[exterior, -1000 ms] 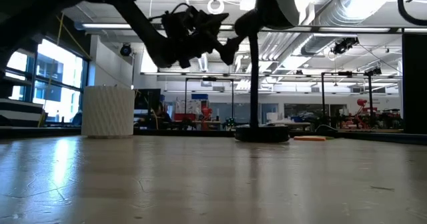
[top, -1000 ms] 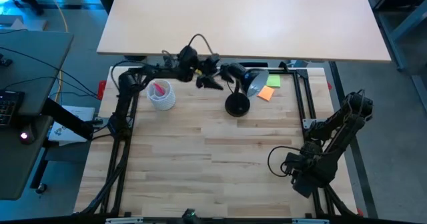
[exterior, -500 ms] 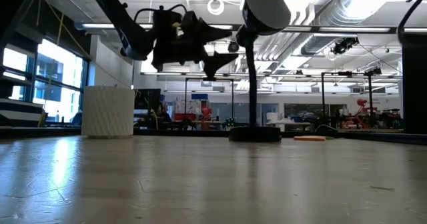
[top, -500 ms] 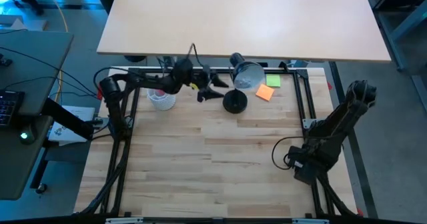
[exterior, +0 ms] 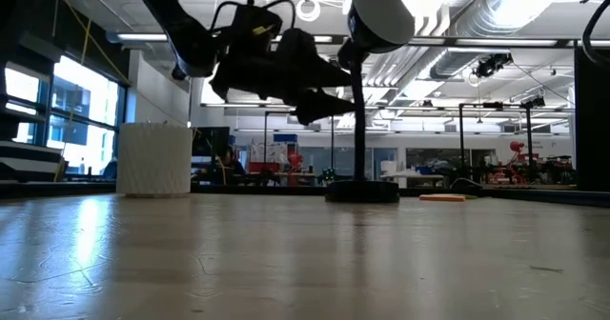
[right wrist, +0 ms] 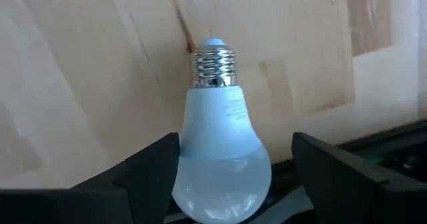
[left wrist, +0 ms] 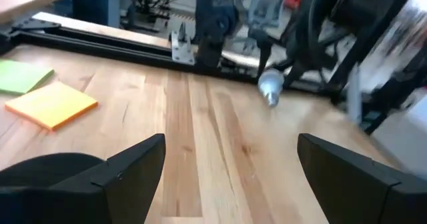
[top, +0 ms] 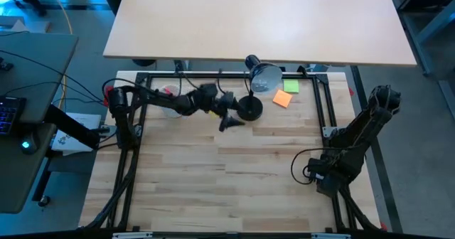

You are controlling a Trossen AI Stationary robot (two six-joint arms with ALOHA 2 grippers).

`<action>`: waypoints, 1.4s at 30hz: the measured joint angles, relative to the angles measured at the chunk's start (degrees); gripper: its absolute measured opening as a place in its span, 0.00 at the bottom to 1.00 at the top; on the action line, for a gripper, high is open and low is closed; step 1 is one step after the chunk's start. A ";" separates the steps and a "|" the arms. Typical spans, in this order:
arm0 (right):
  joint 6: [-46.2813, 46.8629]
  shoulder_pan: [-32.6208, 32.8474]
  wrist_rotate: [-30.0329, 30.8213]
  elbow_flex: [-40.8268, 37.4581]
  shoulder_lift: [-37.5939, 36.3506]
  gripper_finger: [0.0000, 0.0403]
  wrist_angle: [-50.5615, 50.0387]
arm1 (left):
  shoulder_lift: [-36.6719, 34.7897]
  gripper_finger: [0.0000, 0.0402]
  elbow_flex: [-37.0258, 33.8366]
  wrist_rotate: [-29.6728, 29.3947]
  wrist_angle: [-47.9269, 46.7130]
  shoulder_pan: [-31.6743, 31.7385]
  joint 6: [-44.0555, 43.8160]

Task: Screw lightbulb
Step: Insert the light bulb into the desk lamp

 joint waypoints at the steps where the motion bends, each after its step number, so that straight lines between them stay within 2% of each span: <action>1: -0.17 0.02 -0.20 0.00 0.29 0.71 0.03 | 0.00 0.83 0.00 -2.30 -0.45 -1.33 1.28; 6: -2.28 0.17 -0.79 -0.02 2.43 0.71 4.08 | 0.00 0.83 0.02 -12.36 -1.67 -6.31 4.84; 9: -4.55 0.19 -1.10 -0.02 4.46 0.71 5.63 | 0.00 0.83 0.02 -15.53 -1.70 -7.93 6.33; 16: -16.60 0.17 -4.36 -0.02 10.75 0.71 12.58 | 0.00 0.83 0.02 -17.13 -1.66 -8.74 6.93; 21: -18.30 0.13 -6.89 0.18 13.92 0.71 14.03 | 0.00 0.83 0.02 -17.10 -1.86 -8.76 6.74; 25: -16.18 0.13 -7.38 0.22 14.76 0.69 14.45 | 0.00 0.83 0.04 -18.34 -2.84 -8.55 5.93; 29: -8.08 -1.50 -8.89 0.17 14.50 0.62 14.42 | 0.00 0.83 0.04 -21.47 -5.72 -8.08 3.84; 32: -5.53 -3.28 -9.38 0.03 13.94 0.58 14.94 | 0.02 0.83 0.04 -21.66 -10.22 -8.07 4.45; 34: -4.47 -4.49 -7.28 0.05 13.03 0.57 15.94 | 0.04 0.83 0.04 -21.69 -12.36 -9.09 7.67; 36: -4.02 -6.00 -0.32 0.82 11.59 0.57 17.95 | 0.04 0.83 0.04 -21.82 -13.42 -11.04 11.11; 40: -4.75 -9.05 12.78 1.34 6.66 0.57 20.82 | 0.04 0.83 0.05 -27.51 -12.35 -15.79 17.51; 42: -7.32 -11.29 19.17 1.46 3.36 0.57 25.34 | 0.04 0.83 0.41 -28.31 -10.40 -18.03 21.83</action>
